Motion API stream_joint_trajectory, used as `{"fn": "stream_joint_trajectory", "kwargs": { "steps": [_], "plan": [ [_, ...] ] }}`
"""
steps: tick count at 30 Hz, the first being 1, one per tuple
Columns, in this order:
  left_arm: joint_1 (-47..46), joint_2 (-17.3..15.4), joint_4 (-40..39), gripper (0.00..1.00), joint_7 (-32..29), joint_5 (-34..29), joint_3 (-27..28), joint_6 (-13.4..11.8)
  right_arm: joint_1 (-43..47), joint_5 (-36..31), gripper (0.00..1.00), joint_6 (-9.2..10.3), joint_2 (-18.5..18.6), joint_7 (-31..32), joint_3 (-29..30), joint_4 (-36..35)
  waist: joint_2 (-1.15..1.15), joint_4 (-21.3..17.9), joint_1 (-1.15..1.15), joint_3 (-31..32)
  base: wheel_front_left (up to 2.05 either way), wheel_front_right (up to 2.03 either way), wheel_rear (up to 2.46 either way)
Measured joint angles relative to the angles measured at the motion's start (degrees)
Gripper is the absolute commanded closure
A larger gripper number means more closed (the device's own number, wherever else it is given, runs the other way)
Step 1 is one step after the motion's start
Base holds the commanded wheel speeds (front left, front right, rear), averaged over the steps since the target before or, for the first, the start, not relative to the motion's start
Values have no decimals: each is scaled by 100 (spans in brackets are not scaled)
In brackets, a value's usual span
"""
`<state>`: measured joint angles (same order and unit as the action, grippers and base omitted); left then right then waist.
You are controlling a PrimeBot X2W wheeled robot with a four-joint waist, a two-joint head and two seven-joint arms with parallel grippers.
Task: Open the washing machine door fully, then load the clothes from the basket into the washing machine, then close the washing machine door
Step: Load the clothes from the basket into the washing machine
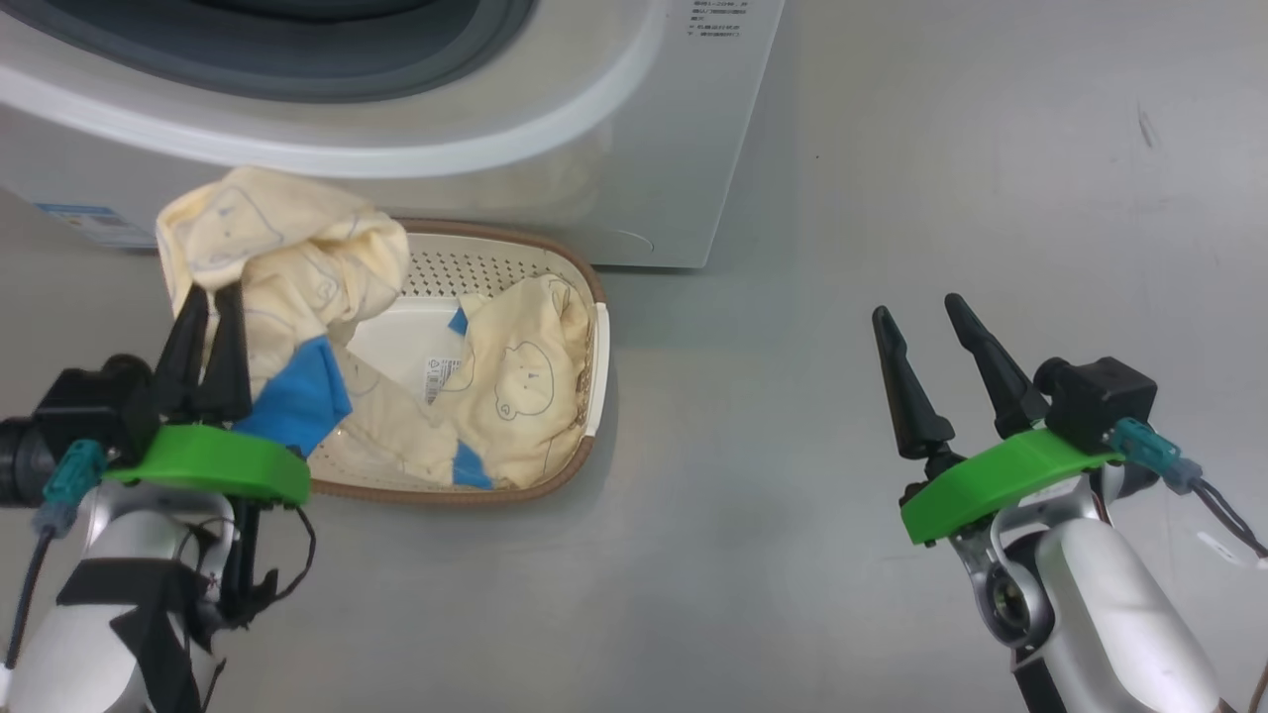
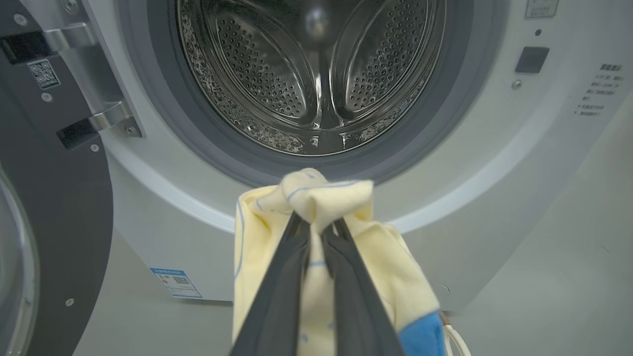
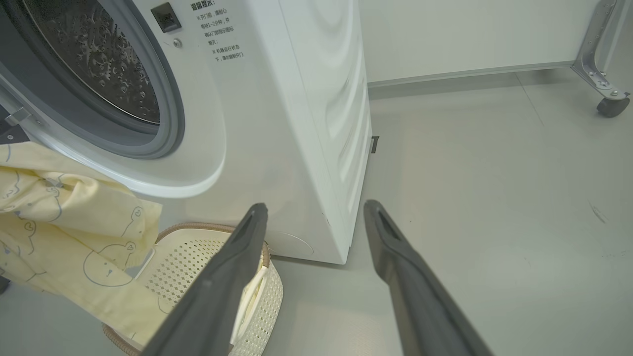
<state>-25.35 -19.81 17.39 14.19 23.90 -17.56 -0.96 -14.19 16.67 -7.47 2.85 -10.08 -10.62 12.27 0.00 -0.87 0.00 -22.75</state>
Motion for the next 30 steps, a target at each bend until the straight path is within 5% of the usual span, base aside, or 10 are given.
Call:
{"fn": "stream_joint_trajectory", "kwargs": {
  "steps": [18,30],
  "plan": [
    [-917,380,-791,100,42,-612,1704,704,-63,134,0,0,0,-89,-55,23,0,-251,1,-530,0,0,0],
    [-2835,-26,-53,100,44,-650,1537,808,-442,374,0,0,1,-308,-234,133,0,-615,1,-1170,0,0,0]
  ]
}}
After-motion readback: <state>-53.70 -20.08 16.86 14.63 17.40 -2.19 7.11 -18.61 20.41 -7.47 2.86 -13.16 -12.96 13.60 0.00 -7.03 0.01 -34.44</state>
